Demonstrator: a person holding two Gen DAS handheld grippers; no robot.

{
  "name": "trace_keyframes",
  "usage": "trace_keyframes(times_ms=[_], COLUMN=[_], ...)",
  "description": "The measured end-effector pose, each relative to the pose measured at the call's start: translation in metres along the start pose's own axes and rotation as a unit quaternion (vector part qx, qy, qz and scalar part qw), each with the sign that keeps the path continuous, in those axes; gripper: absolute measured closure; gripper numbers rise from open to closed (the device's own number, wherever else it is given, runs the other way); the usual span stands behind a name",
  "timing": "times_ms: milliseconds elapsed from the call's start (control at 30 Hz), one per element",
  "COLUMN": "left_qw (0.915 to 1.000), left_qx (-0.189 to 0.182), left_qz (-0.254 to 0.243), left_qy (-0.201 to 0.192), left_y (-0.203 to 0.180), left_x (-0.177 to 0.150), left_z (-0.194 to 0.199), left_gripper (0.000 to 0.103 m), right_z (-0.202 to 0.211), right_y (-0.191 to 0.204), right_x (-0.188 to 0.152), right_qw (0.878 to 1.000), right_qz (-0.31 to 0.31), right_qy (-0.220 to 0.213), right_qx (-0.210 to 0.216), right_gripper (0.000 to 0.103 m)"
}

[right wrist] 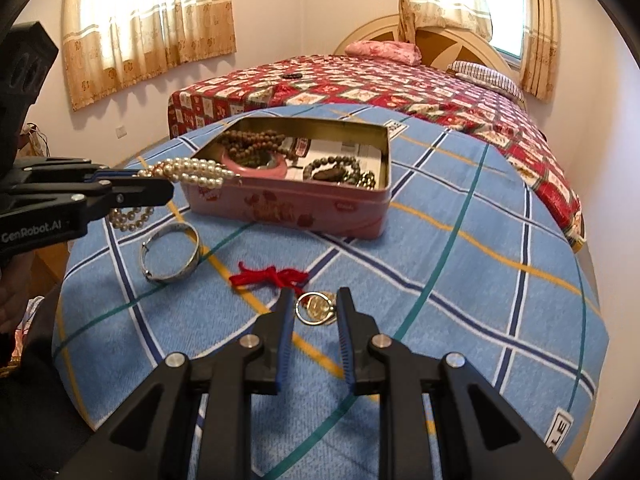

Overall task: Organize jewelry
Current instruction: 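Carry the pearl necklace with the left gripper while the right gripper carries the ring to the tin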

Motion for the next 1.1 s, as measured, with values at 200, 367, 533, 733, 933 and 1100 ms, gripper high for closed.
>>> trace_keyframes(times_ms=[200,367,533,733,933,1100], left_qw=[0.9999,0.9999,0.9996,0.9993,0.9990,0.9987], left_qx=[0.012,0.011,0.015,0.027,0.039,0.045], left_qz=[0.003,0.003,0.001,-0.003,-0.010,-0.014], left_qy=[-0.002,-0.013,-0.024,-0.025,-0.021,-0.017], left_y=[0.010,0.012,0.014,0.019,0.020,0.024], left_x=[0.006,0.015,0.027,0.037,0.047,0.056], left_z=[-0.003,0.001,0.003,-0.008,-0.021,-0.033], left_gripper=[0.092,0.092,0.092,0.092,0.092,0.092], right_z=[-0.001,-0.003,-0.001,-0.003,-0.012,-0.019], right_y=[-0.006,-0.009,-0.017,-0.023,-0.023,-0.023], right_x=[0.020,0.032,0.047,0.058,0.075,0.085], right_qw=[1.000,1.000,0.999,0.999,0.998,0.998], right_qz=[0.010,0.019,0.020,0.025,0.041,0.048], right_qy=[-0.013,-0.019,-0.029,-0.032,-0.035,-0.036], right_qx=[-0.007,-0.012,-0.018,-0.023,-0.023,-0.022], right_gripper=[0.080,0.080,0.080,0.080,0.080,0.080])
Point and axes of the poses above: each gripper's, at about its wrist camera, not at the fingertips, and z roughly against the way its jaws point, y to its left, x to its top, the point moved 3 cm from there along -z, roughly the way its jaws point, and after that the axes turned 7 degrees about x, right-handed, at the moved point
